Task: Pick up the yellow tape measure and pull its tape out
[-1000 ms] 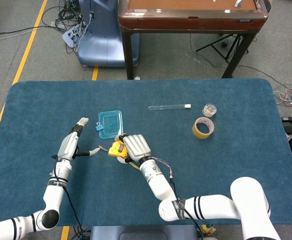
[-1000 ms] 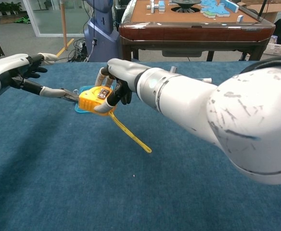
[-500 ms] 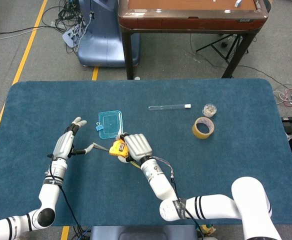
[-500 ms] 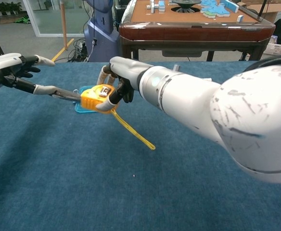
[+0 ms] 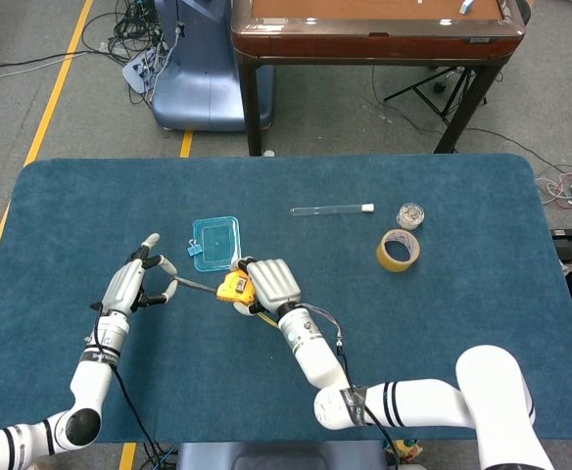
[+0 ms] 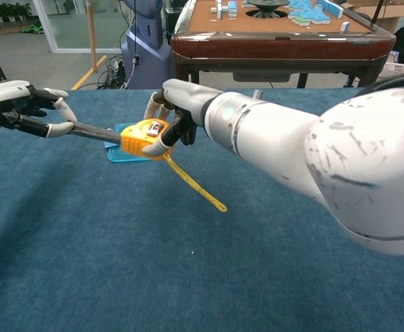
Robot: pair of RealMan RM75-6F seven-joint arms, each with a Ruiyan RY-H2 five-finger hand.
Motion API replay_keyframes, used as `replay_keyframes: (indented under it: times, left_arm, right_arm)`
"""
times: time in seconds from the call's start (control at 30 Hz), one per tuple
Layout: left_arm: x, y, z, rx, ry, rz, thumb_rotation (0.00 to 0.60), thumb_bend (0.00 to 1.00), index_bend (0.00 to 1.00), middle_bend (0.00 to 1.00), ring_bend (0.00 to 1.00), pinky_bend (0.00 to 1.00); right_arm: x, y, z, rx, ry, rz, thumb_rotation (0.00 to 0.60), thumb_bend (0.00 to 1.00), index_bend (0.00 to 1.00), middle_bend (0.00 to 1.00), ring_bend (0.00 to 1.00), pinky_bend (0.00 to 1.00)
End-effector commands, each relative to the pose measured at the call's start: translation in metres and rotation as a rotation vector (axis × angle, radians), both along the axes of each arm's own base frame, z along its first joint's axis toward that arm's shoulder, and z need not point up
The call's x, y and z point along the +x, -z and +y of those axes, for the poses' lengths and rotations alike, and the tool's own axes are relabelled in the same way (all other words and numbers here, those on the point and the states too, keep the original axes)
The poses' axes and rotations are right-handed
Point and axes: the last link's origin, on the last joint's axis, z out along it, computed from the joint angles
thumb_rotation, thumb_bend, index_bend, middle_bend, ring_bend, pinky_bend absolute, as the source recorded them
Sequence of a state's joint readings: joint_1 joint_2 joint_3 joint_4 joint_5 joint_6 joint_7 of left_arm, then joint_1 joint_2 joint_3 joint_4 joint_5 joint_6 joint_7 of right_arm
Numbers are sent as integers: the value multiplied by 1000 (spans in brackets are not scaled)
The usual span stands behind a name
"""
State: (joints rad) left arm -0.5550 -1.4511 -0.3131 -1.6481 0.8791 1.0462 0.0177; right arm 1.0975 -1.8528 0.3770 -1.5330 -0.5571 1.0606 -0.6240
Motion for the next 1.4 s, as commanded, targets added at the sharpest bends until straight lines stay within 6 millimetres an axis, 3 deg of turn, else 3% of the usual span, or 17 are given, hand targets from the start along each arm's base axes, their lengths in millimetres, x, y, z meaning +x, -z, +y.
replay_keyframes:
  times: [0.03, 0.5, 0.77, 1.4]
  left_arm:
    - [0, 0, 0, -2, 1, -1, 600, 417, 493, 0, 0, 0]
    - [-1, -1, -3, -22, 1, -38, 600, 485, 550, 13, 0, 0]
    - [-5, -8, -9, -1, 20, -38, 600, 485, 544, 19, 0, 0]
    - [-29, -33, -18, 99, 22, -74, 600, 484, 527, 29, 0, 0]
  right_arm:
    - [0, -1, -1, -3, 1, 2, 600, 652, 672, 680, 664, 469]
    - [-6, -3, -3, 2, 4, 11, 600, 652, 671, 680, 665, 469]
    - [-16, -15, -4, 25, 3, 13, 600, 652, 674, 681, 666, 469]
    - [-88, -66, 15, 57, 12, 63, 600, 653, 685, 689, 674, 469]
